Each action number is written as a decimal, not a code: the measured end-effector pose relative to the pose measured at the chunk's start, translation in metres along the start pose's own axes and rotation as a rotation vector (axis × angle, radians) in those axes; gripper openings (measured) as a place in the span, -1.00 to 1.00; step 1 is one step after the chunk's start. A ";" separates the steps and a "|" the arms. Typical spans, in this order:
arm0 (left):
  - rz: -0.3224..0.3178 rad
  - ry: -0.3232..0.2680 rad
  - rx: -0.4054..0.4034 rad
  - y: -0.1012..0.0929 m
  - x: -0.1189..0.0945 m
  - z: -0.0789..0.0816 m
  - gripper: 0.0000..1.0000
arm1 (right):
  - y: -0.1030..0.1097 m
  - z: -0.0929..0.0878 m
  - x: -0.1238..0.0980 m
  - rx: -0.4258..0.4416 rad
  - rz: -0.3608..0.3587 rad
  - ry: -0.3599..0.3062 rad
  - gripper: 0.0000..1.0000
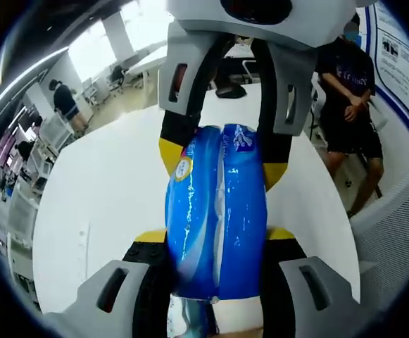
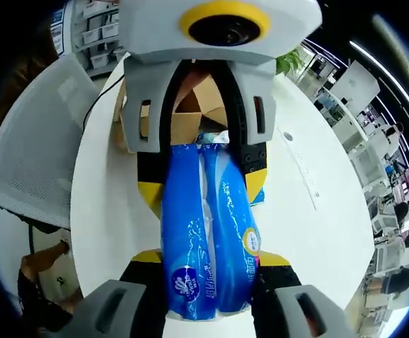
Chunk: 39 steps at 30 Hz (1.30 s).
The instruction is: Operate the shoe box by opening the lid, removing the specified soft item, and placing it in the target area until the item is outside and the box remains undamaged.
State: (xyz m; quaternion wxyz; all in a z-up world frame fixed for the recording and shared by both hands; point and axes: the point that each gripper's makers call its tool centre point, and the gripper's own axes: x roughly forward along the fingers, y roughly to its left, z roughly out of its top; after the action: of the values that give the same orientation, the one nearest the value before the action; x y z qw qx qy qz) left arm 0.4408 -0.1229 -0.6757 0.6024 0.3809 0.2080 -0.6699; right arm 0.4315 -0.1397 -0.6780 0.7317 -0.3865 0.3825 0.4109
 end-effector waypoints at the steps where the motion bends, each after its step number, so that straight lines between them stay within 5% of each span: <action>1: 0.002 0.001 0.002 0.002 0.002 0.001 -0.07 | -0.003 -0.001 0.001 0.001 -0.001 0.002 -0.14; 17: 0.012 -0.001 -0.038 0.030 0.034 0.001 -0.07 | -0.033 -0.027 0.020 -0.031 0.027 0.044 -0.14; 39: 0.043 0.022 -0.099 0.052 0.065 -0.024 -0.05 | -0.049 -0.039 0.057 -0.069 0.066 0.073 -0.10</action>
State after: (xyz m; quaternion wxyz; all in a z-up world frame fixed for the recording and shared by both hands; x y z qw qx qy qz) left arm 0.4986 -0.1574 -0.7308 0.6323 0.3623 0.2393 -0.6416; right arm 0.4876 -0.1742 -0.7313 0.6895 -0.4133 0.4073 0.4334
